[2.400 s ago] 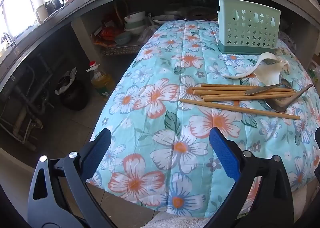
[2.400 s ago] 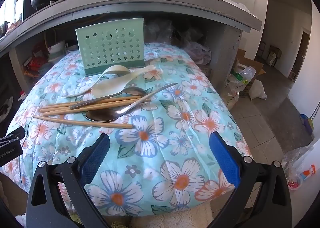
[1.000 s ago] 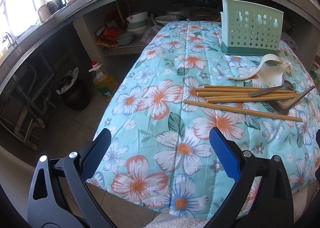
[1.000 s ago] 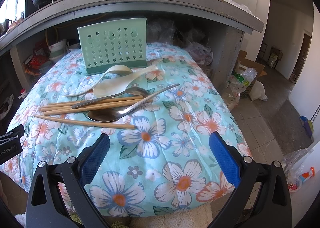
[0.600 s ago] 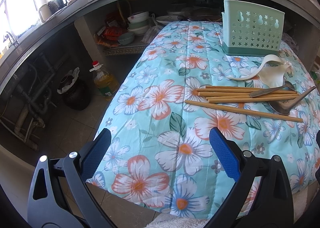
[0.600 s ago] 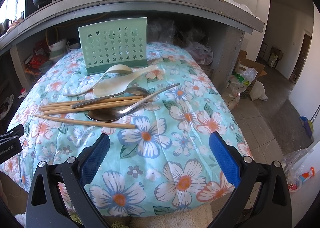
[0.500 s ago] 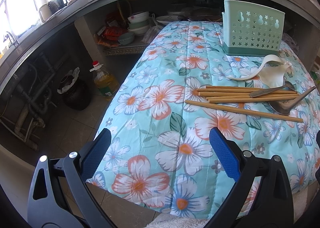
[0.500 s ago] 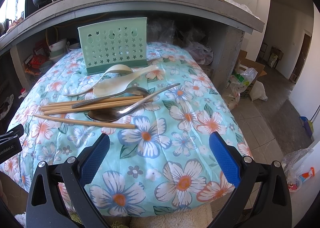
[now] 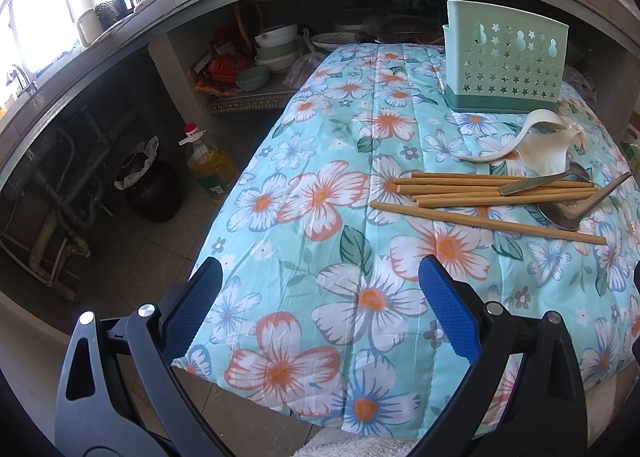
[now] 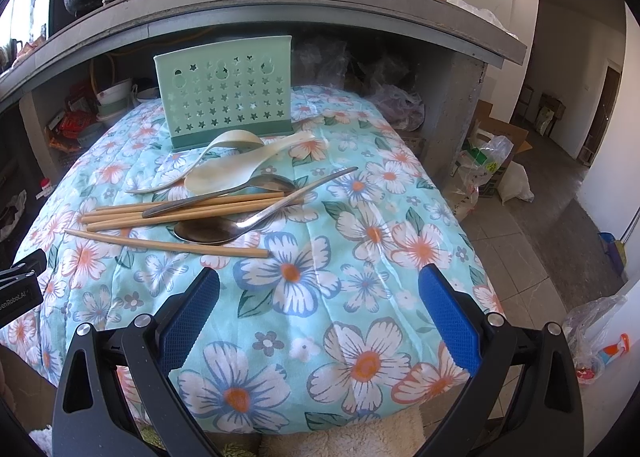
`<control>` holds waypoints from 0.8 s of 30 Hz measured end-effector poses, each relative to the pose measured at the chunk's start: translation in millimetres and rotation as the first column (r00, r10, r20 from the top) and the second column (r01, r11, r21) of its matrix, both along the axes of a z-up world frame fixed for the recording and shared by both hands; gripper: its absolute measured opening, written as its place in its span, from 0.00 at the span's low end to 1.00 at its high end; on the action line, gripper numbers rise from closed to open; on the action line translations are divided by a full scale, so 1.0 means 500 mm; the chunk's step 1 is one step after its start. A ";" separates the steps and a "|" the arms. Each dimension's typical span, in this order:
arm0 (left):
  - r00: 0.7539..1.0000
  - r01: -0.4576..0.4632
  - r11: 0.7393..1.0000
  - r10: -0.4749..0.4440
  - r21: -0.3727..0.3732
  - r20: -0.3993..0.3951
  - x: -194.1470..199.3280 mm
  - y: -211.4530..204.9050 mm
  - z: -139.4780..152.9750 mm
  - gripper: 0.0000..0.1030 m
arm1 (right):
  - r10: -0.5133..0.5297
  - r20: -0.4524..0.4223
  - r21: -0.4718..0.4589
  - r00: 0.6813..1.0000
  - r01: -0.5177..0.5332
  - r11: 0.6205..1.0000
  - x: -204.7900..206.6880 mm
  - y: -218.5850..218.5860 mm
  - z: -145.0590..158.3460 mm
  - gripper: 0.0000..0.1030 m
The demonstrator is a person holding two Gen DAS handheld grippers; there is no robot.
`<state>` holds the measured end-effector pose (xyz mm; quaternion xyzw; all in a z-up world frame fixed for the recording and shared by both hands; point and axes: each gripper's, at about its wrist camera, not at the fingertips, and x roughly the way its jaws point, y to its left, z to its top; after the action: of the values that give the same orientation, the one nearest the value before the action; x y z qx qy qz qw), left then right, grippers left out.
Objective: Organize utensils
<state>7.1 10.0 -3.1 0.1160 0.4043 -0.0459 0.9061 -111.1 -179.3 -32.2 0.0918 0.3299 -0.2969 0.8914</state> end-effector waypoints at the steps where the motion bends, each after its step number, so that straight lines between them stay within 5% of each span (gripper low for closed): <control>1: 1.000 0.004 1.000 -0.004 0.002 0.002 0.003 0.011 0.002 0.92 | -0.001 0.000 -0.001 1.000 0.001 1.000 -0.002 0.000 -0.001 0.94; 12: 0.994 0.109 0.994 -0.109 0.012 -0.026 -0.017 -0.036 -0.003 0.92 | -0.029 0.008 -0.001 1.000 0.029 1.000 -0.020 -0.020 -0.004 0.94; 19: 0.983 0.181 0.982 -0.183 -0.055 -0.029 -0.005 -0.057 0.000 0.92 | -0.049 0.005 -0.019 0.999 0.049 0.999 -0.027 -0.035 -0.013 0.94; 24: 0.954 0.297 0.945 -0.299 -0.137 0.010 0.002 -0.079 0.012 0.92 | -0.040 -0.007 -0.039 0.999 0.039 0.998 -0.024 -0.048 -0.020 0.94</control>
<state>8.2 -29.5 2.7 0.1130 0.3829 -0.2107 0.8923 -123.1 -203.2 -42.4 0.0800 0.3259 -0.3212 0.8856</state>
